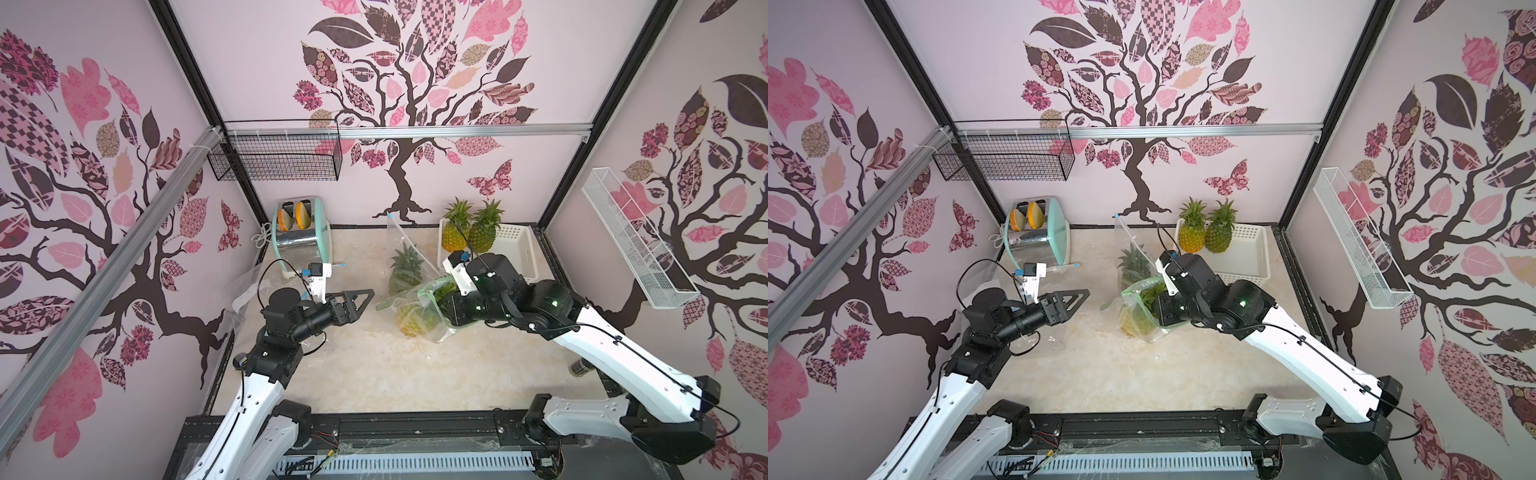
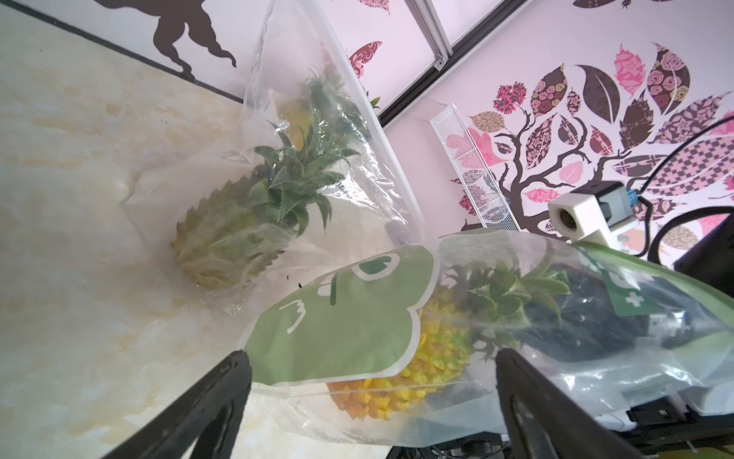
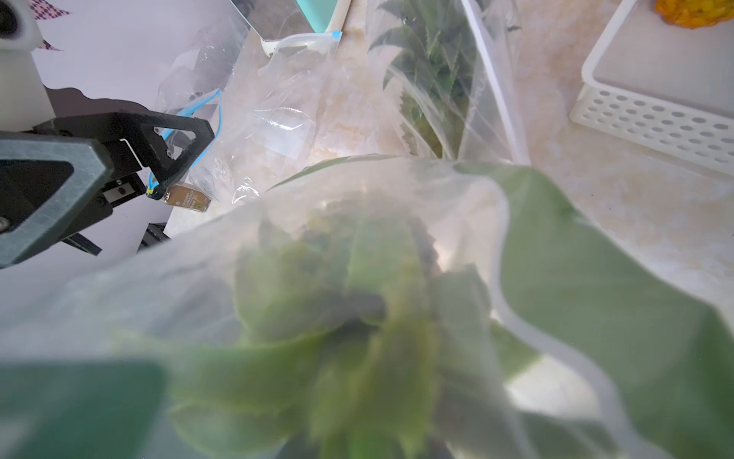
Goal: Open the zip-top bag and take out the pineapple
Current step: Pick up the pineapple at the center of the board.
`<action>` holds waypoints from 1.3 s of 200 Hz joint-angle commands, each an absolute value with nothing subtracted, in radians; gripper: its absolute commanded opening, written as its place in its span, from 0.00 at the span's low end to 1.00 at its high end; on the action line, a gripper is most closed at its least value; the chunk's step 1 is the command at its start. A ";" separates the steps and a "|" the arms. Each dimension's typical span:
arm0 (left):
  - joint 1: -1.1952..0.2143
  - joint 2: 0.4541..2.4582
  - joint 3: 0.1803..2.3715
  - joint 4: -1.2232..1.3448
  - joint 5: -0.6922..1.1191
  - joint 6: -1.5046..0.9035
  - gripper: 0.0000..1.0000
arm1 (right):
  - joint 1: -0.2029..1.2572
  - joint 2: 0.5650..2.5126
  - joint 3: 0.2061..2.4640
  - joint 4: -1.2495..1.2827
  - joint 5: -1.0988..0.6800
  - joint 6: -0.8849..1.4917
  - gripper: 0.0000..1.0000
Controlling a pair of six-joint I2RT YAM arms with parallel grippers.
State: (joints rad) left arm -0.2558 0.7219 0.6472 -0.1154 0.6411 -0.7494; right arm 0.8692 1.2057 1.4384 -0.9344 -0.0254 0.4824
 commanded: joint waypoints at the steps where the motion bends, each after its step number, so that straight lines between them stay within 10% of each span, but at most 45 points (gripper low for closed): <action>1: -0.249 0.684 0.624 -0.085 0.649 -0.806 0.98 | 0.871 1.169 1.514 -0.950 -0.003 0.458 0.01; 93: -0.210 0.787 0.253 0.697 0.736 -1.345 0.98 | 0.872 1.137 1.636 -0.974 -0.054 0.449 0.01; 260: -0.313 0.784 0.241 0.704 0.666 -1.296 0.98 | 0.871 1.287 1.755 -0.828 -0.195 0.448 0.00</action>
